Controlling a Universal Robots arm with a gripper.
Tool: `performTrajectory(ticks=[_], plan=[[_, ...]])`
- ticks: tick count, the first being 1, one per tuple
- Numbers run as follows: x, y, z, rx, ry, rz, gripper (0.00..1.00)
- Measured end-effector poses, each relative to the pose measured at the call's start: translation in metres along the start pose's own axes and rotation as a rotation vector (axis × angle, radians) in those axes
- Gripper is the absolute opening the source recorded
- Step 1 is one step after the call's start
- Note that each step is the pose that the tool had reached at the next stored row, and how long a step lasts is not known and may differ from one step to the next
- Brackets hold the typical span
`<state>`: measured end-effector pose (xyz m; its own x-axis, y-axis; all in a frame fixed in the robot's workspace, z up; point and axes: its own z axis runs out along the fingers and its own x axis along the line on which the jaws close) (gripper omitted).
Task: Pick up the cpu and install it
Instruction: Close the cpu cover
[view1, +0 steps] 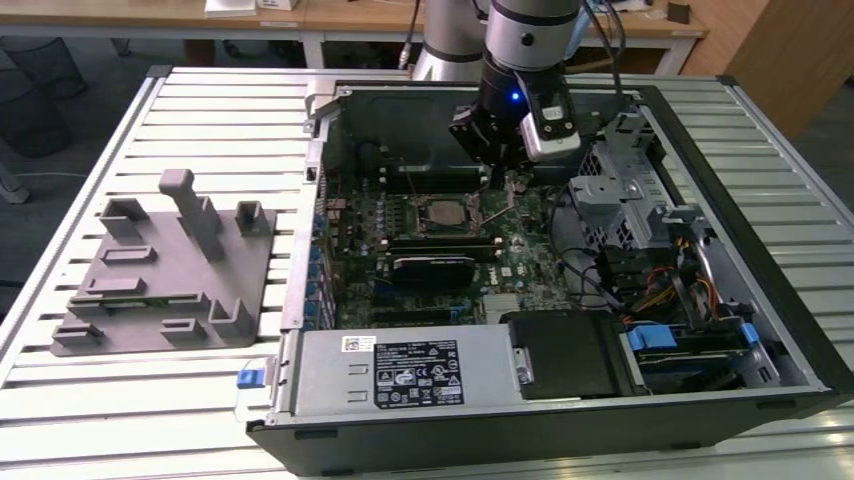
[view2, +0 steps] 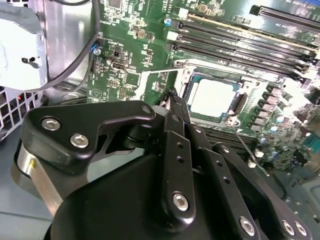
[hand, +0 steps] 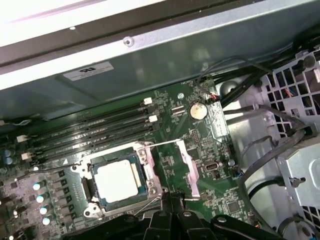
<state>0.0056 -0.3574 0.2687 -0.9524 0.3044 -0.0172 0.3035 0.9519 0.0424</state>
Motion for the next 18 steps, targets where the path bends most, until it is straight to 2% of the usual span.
performTrajectory(ticks=[4, 9, 18], plan=[[-0.0009, 0.0003, 0.0017, 0.0002, 0.0, 0.002, 0.11], [-0.0056, 0.0033, 0.0059, 0.0009, -0.0009, 0.023, 0.11], [-0.0183, 0.0144, 0.0114, 0.0006, -0.001, 0.024, 0.11]])
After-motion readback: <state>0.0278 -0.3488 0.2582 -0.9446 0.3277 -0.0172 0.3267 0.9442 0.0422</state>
